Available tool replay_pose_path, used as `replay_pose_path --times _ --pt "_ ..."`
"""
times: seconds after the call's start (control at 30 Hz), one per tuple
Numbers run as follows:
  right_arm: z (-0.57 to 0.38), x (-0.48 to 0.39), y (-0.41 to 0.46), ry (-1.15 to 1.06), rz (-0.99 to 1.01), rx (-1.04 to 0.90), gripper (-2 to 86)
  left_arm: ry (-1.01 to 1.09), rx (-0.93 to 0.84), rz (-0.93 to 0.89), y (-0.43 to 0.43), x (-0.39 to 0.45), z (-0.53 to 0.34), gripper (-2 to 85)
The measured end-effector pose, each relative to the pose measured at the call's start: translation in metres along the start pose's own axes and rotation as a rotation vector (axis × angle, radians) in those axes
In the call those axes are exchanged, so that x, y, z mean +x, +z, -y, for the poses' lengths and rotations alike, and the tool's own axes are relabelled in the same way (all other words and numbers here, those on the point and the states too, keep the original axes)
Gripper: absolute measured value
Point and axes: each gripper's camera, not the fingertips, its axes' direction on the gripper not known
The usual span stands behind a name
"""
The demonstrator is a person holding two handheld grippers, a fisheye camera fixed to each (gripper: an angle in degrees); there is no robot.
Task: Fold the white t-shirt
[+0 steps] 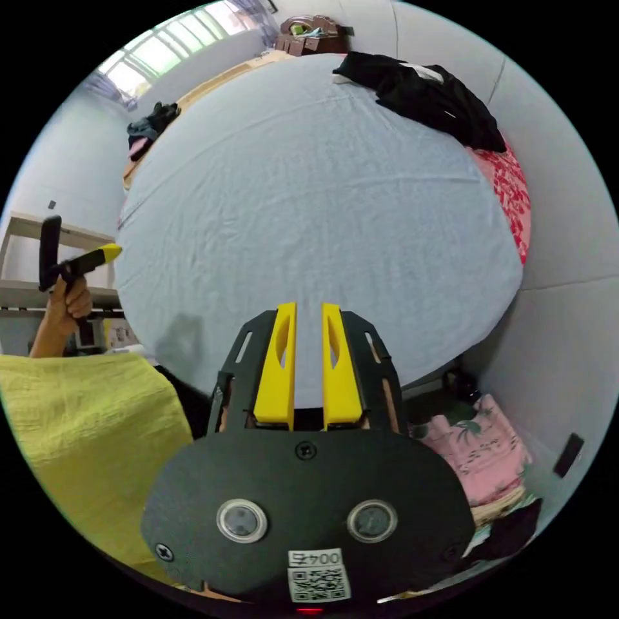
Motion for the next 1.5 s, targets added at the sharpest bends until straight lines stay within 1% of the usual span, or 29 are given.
replay_pose_path --times 0.1,0.13,0.23,0.33,0.37,0.4,0.47,0.5,0.57,0.67,0.8,0.9,0.97,1.0,1.07,1.13,1.2,1.27,1.3,1.37,1.4,1.47,1.5 --pt "0.051 0.052 -0.017 -0.085 -0.032 -0.052 9.4 0.028 0.014 0.024 0.04 0.031 0.061 2.9" --pt "0.07 0.07 -0.021 -0.122 -0.045 -0.08 10.8 0.044 0.024 0.059 0.055 0.047 0.088 3.7" --pt "0.113 0.103 -0.028 -0.233 -0.067 -0.142 11.3 0.088 0.054 0.12 0.092 0.09 0.162 6.0" --pt "0.144 0.12 -0.023 -0.331 -0.102 -0.225 11.2 0.121 0.063 0.202 0.131 0.127 0.245 7.5" --pt "0.148 0.121 -0.022 -0.349 -0.106 -0.238 11.0 0.14 0.052 0.221 0.147 0.141 0.28 7.9" --pt "0.157 0.123 -0.026 -0.37 -0.136 -0.236 10.6 0.148 0.042 0.233 0.155 0.147 0.297 8.1" --pt "0.167 0.128 -0.031 -0.401 -0.147 -0.255 9.9 0.2 0.009 0.313 0.188 0.173 0.365 9.1" --pt "0.174 0.134 -0.036 -0.407 -0.136 -0.259 9.7 0.217 0.004 0.333 0.196 0.18 0.381 9.3" --pt "0.184 0.145 -0.044 -0.415 -0.085 -0.269 10.5 0.266 -0.008 0.379 0.228 0.202 0.441 10.3" --pt "0.2 0.167 -0.055 -0.429 -0.006 -0.284 10.6 0.285 -0.03 0.426 0.265 0.22 0.51 12.0" --pt "0.218 0.197 -0.067 -0.45 0.067 -0.287 9.2 0.31 -0.068 0.526 0.304 0.236 0.574 14.4" --pt "0.232 0.22 -0.073 -0.415 0.144 -0.296 8.6 0.346 -0.13 0.631 0.335 0.244 0.611 15.8" --pt "0.239 0.23 -0.075 -0.404 0.161 -0.303 7.9 0.358 -0.185 0.706 0.359 0.245 0.632 16.5" --pt "0.242 0.234 -0.077 -0.407 0.161 -0.306 7.6 0.356 -0.2 0.716 0.365 0.244 0.636 16.6" --pt "0.246 0.236 -0.079 -0.411 0.158 -0.309 7.4 0.347 -0.243 0.752 0.38 0.243 0.648 13.2" --pt "0.248 0.236 -0.082 -0.421 0.128 -0.302 7.0 0.355 -0.212 0.761 0.374 0.249 0.651 9.0" --pt "0.249 0.237 -0.084 -0.427 0.108 -0.294 6.5 0.312 -0.08 0.732 0.345 0.256 0.649 5.8" --pt "0.25 0.238 -0.086 -0.431 0.098 -0.288 6.2 0.227 0.089 0.638 0.288 0.26 0.644 3.6" --pt "0.251 0.239 -0.086 -0.433 0.095 -0.287 6.1 0.211 0.13 0.613 0.271 0.26 0.642 3.2" --pt "0.253 0.241 -0.087 -0.438 0.095 -0.291 6.1 0.16 0.308 0.486 0.194 0.262 0.627 2.2" --pt "0.255 0.242 -0.087 -0.442 0.094 -0.295 6.1 0.159 0.354 0.448 0.173 0.263 0.621 1.9" --pt "0.256 0.241 -0.088 -0.45 0.086 -0.299 6.0 0.22 0.524 0.273 0.088 0.283 0.59 1.1" --pt "0.256 0.239 -0.088 -0.462 0.074 -0.302 5.9 0.244 0.55 0.25 0.069 0.292 0.581 1.0"
